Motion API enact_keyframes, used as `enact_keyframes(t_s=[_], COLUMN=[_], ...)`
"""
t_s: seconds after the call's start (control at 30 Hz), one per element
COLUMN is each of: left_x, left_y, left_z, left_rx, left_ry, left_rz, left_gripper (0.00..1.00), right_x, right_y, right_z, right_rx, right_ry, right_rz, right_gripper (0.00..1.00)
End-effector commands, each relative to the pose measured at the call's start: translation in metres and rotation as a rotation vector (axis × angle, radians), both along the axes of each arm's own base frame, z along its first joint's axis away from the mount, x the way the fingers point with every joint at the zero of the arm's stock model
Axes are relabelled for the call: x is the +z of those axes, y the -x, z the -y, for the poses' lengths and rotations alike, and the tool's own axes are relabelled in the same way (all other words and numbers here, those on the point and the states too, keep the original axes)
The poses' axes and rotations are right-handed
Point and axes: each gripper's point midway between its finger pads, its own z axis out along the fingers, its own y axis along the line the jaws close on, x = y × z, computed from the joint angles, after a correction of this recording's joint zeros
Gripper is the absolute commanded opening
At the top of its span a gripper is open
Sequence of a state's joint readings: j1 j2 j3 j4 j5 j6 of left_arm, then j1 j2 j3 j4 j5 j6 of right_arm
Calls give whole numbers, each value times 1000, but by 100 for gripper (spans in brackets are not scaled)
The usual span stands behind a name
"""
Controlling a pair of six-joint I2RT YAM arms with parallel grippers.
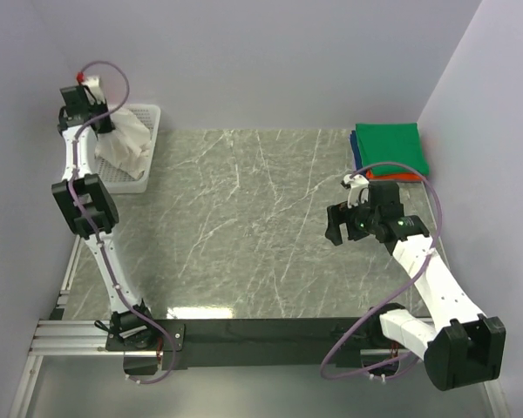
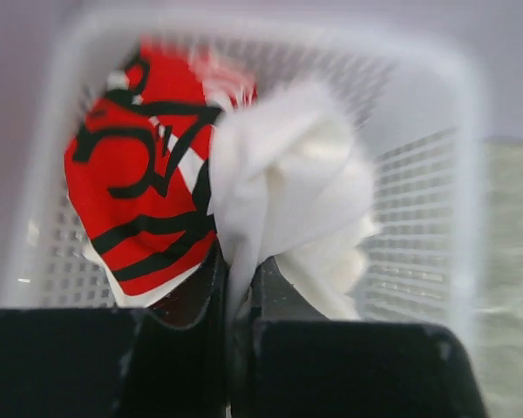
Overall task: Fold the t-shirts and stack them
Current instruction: Grab the tshirt from the pile, then move the tshirt to the center of the board
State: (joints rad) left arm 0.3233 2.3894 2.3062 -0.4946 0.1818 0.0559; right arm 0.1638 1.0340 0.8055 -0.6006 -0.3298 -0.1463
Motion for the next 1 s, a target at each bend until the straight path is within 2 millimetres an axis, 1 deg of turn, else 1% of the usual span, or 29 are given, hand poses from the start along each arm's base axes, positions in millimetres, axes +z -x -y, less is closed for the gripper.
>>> enact_keyframes(t_s=[0.0, 0.03, 0.1, 0.13, 0.17, 0.2, 0.23, 0.3, 0.33, 0.37, 0.4, 0.43, 0.5, 0.53, 0.57, 0.6, 0.63, 0.67, 0.7, 0.73, 0.77, 0.8, 0.83, 0.87, 0.93, 0.97], left_x=[255, 289, 317, 344, 351, 361, 381, 396, 411, 417, 427, 439, 449, 454, 448, 447, 447, 423, 412, 410, 366, 347, 299, 271, 218, 158], left_y=[28, 44, 62, 82, 89, 99, 116, 134, 152, 160, 167, 185, 198, 210, 210, 213, 223, 217, 218, 228, 221, 223, 225, 227, 236, 239], left_z=[48, 68, 96, 123, 137, 154, 180, 211, 237, 251, 254, 282, 298, 311, 316, 321, 325, 331, 333, 333, 340, 341, 339, 337, 318, 304], left_rx=[-143, -180, -238, -271, -290, -324, -371, -421, -476, -497, -502, -564, -609, -658, -664, -682, -703, -717, -728, -734, -750, -761, -738, -729, -691, -625], left_ry=[-71, -82, -81, -48, -21, -2, 16, 72, 103, 150, 174, 258, 333, 366, 409, 432, 454, 494, 507, 514, 549, 555, 574, 580, 613, 641], left_rz=[514, 567, 610, 655, 664, 684, 720, 745, 775, 784, 808, 821, 835, 837, 811, 808, 803, 730, 702, 696, 583, 538, 426, 368, 261, 139], left_gripper=[0, 1, 1, 1, 1, 1, 1, 1, 1, 1, 1, 1, 1, 1, 1, 1, 1, 1, 1, 1, 1, 1, 1, 11, 42, 60], right_x=[27, 28, 32, 35, 37, 37, 39, 44, 44, 47, 47, 47, 50, 51, 52, 53, 56, 56, 57, 58, 59, 59, 58, 56, 49, 45], right_y=[-9, -9, -11, -13, -14, -16, -17, -19, -19, -21, -22, -23, -25, -26, -27, -27, -28, -27, -27, -27, -26, -26, -26, -25, -22, -20], right_z=[-3, -3, -1, 0, 2, 6, 7, 11, 12, 14, 17, 19, 24, 26, 28, 30, 34, 34, 35, 37, 38, 38, 38, 38, 34, 33], right_rx=[3, 1, -11, -20, -35, -51, -59, -77, -84, -93, -106, -115, -137, -144, -150, -160, -172, -171, -172, -178, -176, -171, -169, -158, -121, -97], right_ry=[-19, -21, -19, -14, -12, -2, 2, 2, 6, 8, 11, 14, 15, 14, 15, 15, 14, 10, 9, 8, 9, 8, 10, 19, 15, 21], right_rz=[93, 97, 113, 124, 133, 139, 149, 163, 160, 168, 168, 167, 172, 172, 173, 174, 180, 178, 180, 182, 183, 184, 184, 179, 150, 135], right_gripper=[95, 95, 94, 94, 94, 94, 94, 94, 94, 94, 94, 94, 94, 94, 95, 95, 95, 95, 95, 95, 95, 95, 95, 95, 95, 95])
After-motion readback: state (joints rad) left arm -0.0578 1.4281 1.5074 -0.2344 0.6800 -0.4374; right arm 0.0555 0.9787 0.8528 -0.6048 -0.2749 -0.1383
